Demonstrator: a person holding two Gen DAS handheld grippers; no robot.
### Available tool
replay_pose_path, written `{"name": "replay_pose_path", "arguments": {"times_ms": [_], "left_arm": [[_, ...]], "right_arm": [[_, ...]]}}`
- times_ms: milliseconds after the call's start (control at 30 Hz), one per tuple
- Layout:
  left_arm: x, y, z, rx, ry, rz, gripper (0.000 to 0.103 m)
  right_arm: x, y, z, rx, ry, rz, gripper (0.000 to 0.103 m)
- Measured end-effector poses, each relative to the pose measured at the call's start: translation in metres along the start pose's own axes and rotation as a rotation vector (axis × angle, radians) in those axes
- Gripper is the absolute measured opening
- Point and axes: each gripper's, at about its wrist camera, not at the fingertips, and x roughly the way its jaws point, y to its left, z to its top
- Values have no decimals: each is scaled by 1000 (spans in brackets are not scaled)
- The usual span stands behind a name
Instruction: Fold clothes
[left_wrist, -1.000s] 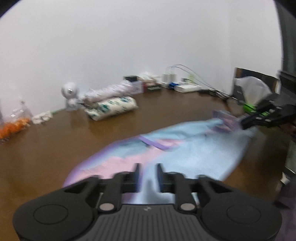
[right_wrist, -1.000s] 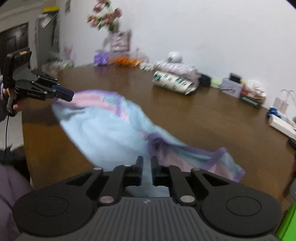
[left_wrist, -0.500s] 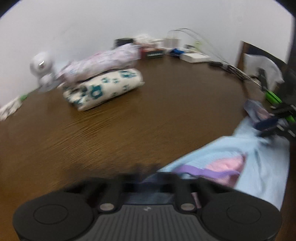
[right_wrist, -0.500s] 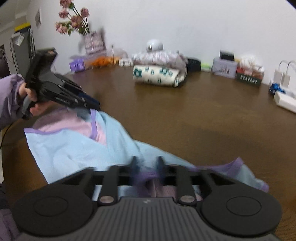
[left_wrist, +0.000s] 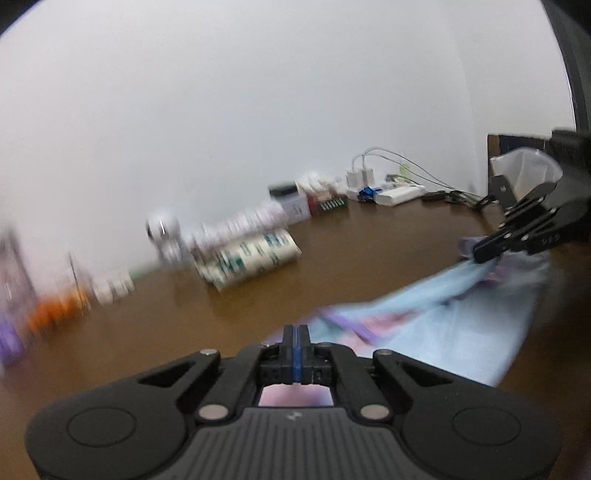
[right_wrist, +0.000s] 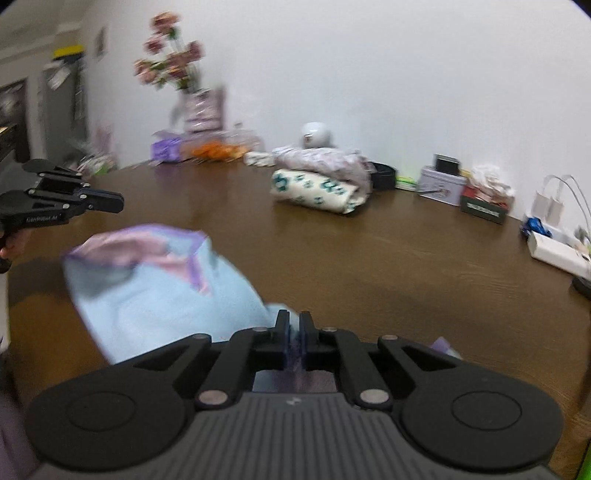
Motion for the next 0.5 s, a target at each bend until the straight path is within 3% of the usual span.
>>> {"name": "replay_pose_path", "arguments": {"times_ms": [100,200,300,367,467,500], "left_arm": [[4,8,-3,-38,58,-33,7],[38,36,16,-96,122,-32,31],[89,63,36,-102,201,-61,29],[115,66,41,-41,242,-99,29],[139,64,43,17,270,-154,29],[142,62,42,29,270,-182,24]], "right_arm": [[-6,6,-9,-41,15,22,5],[3,2,-7,-8,36,-1,5],[17,-5,-3,48,55,-27,5],[24,-8,-2,71,67,-42,5],[29,-8,-1,73,73,-39,5],[30,-8,0,73,73,-36,5]]}}
